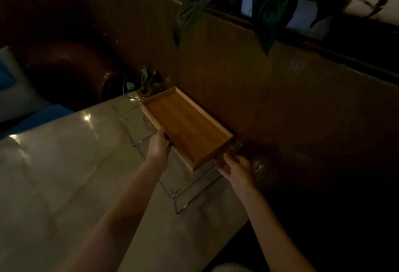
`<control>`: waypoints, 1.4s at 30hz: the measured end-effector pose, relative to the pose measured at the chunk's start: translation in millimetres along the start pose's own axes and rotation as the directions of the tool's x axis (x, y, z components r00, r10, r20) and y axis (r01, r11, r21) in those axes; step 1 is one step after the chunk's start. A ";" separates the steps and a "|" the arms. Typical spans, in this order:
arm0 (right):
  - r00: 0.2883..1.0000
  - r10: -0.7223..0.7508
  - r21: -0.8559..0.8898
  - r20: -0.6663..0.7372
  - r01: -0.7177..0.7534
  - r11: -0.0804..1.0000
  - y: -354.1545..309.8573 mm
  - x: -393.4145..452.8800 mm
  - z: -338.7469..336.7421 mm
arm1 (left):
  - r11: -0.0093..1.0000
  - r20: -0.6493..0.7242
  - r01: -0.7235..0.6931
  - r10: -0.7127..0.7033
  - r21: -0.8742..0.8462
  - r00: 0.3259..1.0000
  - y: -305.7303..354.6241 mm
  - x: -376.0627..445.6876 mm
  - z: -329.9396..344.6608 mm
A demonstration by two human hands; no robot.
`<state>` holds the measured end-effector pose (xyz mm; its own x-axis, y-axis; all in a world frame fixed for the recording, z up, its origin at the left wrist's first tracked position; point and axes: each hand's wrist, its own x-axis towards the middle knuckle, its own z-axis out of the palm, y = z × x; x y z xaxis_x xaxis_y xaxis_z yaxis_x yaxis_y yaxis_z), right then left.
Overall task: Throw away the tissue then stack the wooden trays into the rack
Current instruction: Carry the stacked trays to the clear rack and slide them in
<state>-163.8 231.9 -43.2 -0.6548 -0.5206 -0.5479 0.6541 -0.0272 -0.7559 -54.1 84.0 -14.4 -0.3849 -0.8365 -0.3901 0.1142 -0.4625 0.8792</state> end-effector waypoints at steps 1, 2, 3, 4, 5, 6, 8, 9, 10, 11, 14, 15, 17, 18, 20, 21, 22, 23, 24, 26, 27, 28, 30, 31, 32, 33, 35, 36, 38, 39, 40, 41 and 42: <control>1.000 0.001 -0.004 0.001 -0.001 1.000 0.2 0.6 0.0 | 1.000 0.006 -0.005 0.005 -0.003 1.000 -1.1 -0.1 1.6; 1.000 -0.001 -0.009 -0.001 0.001 1.000 0.4 1.2 -0.1 | 1.000 0.013 -0.011 0.011 -0.006 1.000 -2.5 0.5 2.4; 1.000 -0.003 -0.013 -0.003 0.003 1.000 0.4 1.9 -0.2 | 1.000 0.016 -0.014 0.014 -0.010 1.000 -3.9 1.2 2.9; 1.000 -0.006 -0.014 -0.009 0.006 1.000 0.4 2.8 -0.4 | 1.000 0.013 -0.015 0.016 -0.018 1.000 -5.4 2.1 3.0; 1.000 -0.007 -0.011 -0.014 0.007 1.000 0.1 2.7 -0.2 | 0.999 0.010 -0.016 0.017 -0.030 1.000 -6.7 2.4 2.9; 1.000 -0.009 -0.009 -0.019 0.009 1.000 -0.3 2.1 0.2 | 0.999 0.011 -0.017 0.018 -0.042 1.000 -7.9 2.4 2.8; 1.000 -0.024 -0.020 -0.021 0.023 1.000 -0.5 -1.0 2.0 | 0.998 0.020 -0.019 0.020 -0.052 1.000 -9.8 1.2 2.5; 0.999 -0.033 -0.031 -0.023 0.032 0.999 -0.1 -2.0 2.4 | 0.998 0.023 -0.021 0.022 -0.053 0.999 -10.6 0.5 2.3; 0.999 -0.043 -0.043 -0.028 0.042 0.998 -0.2 -3.4 3.0 | 0.999 0.035 -0.026 0.028 -0.047 0.999 -11.2 0.0 1.1; 0.998 -0.057 -0.062 -0.039 0.054 0.997 -0.3 -4.8 3.4 | 0.999 0.066 -0.035 0.037 -0.028 0.997 -11.5 -0.4 -0.6; 0.973 -0.221 -0.300 -0.068 0.191 0.935 1.2 -7.8 1.3 | 0.973 0.229 -0.090 0.039 0.215 0.973 -11.6 -0.6 -11.0; 0.948 -0.314 -0.416 -0.054 0.264 0.870 2.2 -8.3 -0.1 | 0.932 0.272 -0.131 0.036 0.339 0.962 -12.1 -2.0 -14.5; 0.865 -0.502 -0.608 0.011 0.404 0.683 5.3 -10.9 -2.6 | 0.824 0.312 -0.220 0.056 0.522 0.948 -16.0 -9.3 -20.8; 0.810 -0.584 -0.699 0.053 0.448 0.558 6.4 -12.3 -3.1 | 0.781 0.325 -0.260 0.078 0.568 0.943 -18.8 -14.1 -23.1; 0.701 -0.690 -0.843 0.180 0.471 0.259 7.0 -14.2 -2.6 | 0.727 0.358 -0.326 0.119 0.604 0.926 -26.9 -24.5 -25.8; 0.668 -0.696 -0.866 0.264 0.482 0.134 6.8 -14.3 -2.0 | 0.696 0.374 -0.354 0.132 0.625 0.918 -31.5 -29.5 -26.4; 0.657 -0.668 -0.861 0.350 0.507 0.047 5.9 -14.2 -0.9 | 0.657 0.384 -0.379 0.146 0.652 0.912 -36.1 -33.8 -26.4; 0.658 -0.618 -0.839 0.429 0.544 -0.003 4.7 -14.4 0.8 | 0.620 0.391 -0.405 0.167 0.672 0.905 -39.6 -37.8 -25.2; 0.660 -0.560 -0.809 0.501 0.587 -0.031 4.1 -13.8 2.2 | 0.602 0.401 -0.436 0.202 0.668 0.893 -42.9 -41.2 -23.8; 0.647 -0.464 -0.742 0.605 0.669 -0.033 3.7 -13.3 5.2 | 0.586 0.421 -0.500 0.278 0.638 0.864 -47.1 -46.3 -19.2; 0.643 -0.430 -0.716 0.634 0.698 -0.012 3.8 -13.1 6.8 | 0.582 0.418 -0.515 0.305 0.630 0.856 -48.0 -47.8 -17.2; 0.642 -0.403 -0.699 0.652 0.715 0.008 4.4 -12.5 7.8 | 0.578 0.409 -0.521 0.325 0.628 0.853 -48.6 -48.3 -15.5; 0.636 -0.371 -0.682 0.676 0.731 0.011 6.4 -11.2 8.6 | 0.569 0.397 -0.525 0.343 0.633 0.851 -50.6 -48.0 -14.4; 0.634 -0.366 -0.680 0.681 0.733 0.005 7.3 -11.0 9.0 | 0.558 0.396 -0.531 0.353 0.638 0.848 -51.6 -47.9 -14.4; 0.635 -0.369 -0.683 0.678 0.731 0.004 7.9 -10.2 9.1 | 0.551 0.393 -0.535 0.363 0.641 0.845 -52.3 -48.1 -14.5; 0.636 -0.373 -0.685 0.676 0.729 0.001 8.0 -10.1 9.2 | 0.550 0.398 -0.537 0.361 0.639 0.844 -52.7 -48.4 -14.6; 0.634 -0.373 -0.687 0.678 0.727 -0.013 8.2 -10.7 9.2 | 0.556 0.399 -0.540 0.363 0.632 0.842 -54.0 -48.2 -15.3; 0.631 -0.373 -0.688 0.680 0.726 -0.026 8.3 -10.4 8.8 | 0.558 0.398 -0.540 0.365 0.631 0.842 -54.9 -47.4 -15.5; 0.640 -0.361 -0.693 0.678 0.721 -0.023 5.3 -10.7 10.1 | 0.556 0.395 -0.537 0.364 0.634 0.843 -54.1 -45.7 -15.8; 0.647 -0.355 -0.697 0.675 0.717 -0.019 1.3 -12.3 11.4 | 0.556 0.393 -0.533 0.361 0.638 0.846 -52.5 -45.0 -15.6; 0.634 -0.352 -0.688 0.688 0.725 -0.038 -0.9 -13.0 13.1 | 0.547 0.393 -0.531 0.358 0.647 0.847 -52.8 -43.9 -15.4; 0.626 -0.343 -0.679 0.700 0.732 -0.049 -4.5 -13.8 14.4 | 0.549 0.397 -0.517 0.331 0.657 0.856 -48.7 -46.2 -16.4; 0.605 -0.344 -0.663 0.718 0.744 -0.076 -7.4 -13.8 17.5 | 0.543 0.402 -0.510 0.315 0.666 0.860 -44.7 -46.7 -18.5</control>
<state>-153.0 224.4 -23.8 -0.3492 -0.9184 0.1862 -0.7885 0.1806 -0.5879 -24.2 138.4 -40.5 -0.6629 -0.7470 0.0515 -0.3519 0.3715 0.8592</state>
